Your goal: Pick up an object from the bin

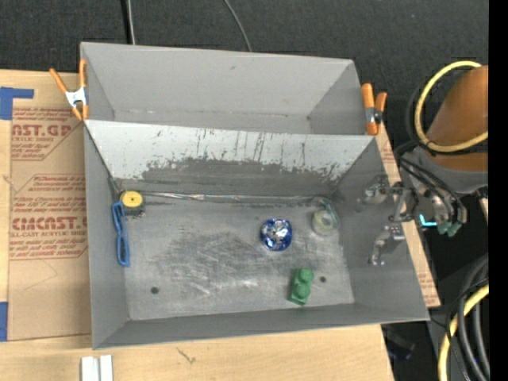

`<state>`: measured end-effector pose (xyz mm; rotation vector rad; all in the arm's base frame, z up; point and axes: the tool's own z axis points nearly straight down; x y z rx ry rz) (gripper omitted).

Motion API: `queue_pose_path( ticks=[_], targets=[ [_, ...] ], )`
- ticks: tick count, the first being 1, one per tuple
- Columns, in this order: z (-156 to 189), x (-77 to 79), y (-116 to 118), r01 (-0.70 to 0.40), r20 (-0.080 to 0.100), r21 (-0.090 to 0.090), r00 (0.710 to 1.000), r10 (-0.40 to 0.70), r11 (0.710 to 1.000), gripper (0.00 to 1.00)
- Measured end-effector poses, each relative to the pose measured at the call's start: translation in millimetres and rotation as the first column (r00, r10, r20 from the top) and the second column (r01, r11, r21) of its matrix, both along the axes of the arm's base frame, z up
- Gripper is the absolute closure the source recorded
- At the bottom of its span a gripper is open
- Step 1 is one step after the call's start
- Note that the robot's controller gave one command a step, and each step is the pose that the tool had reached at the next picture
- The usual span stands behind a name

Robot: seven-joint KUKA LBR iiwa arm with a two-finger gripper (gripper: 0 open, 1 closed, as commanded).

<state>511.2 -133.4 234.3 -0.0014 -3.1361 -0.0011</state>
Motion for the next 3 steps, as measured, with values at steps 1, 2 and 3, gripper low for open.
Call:
queue_pose_path(
  ticks=[1,2,3],
  targets=[
    [-146,-18.3,86,-0.19,-0.001,0.004,0.982,0.19,0.982,0.0],
    [-141,-16.8,85,-0.187,0.001,0.003,0.982,0.187,0.982,1.0],
    [5,-12.3,75,-0.198,0.015,-0.004,0.98,0.198,0.98,1.0]
  ],
)
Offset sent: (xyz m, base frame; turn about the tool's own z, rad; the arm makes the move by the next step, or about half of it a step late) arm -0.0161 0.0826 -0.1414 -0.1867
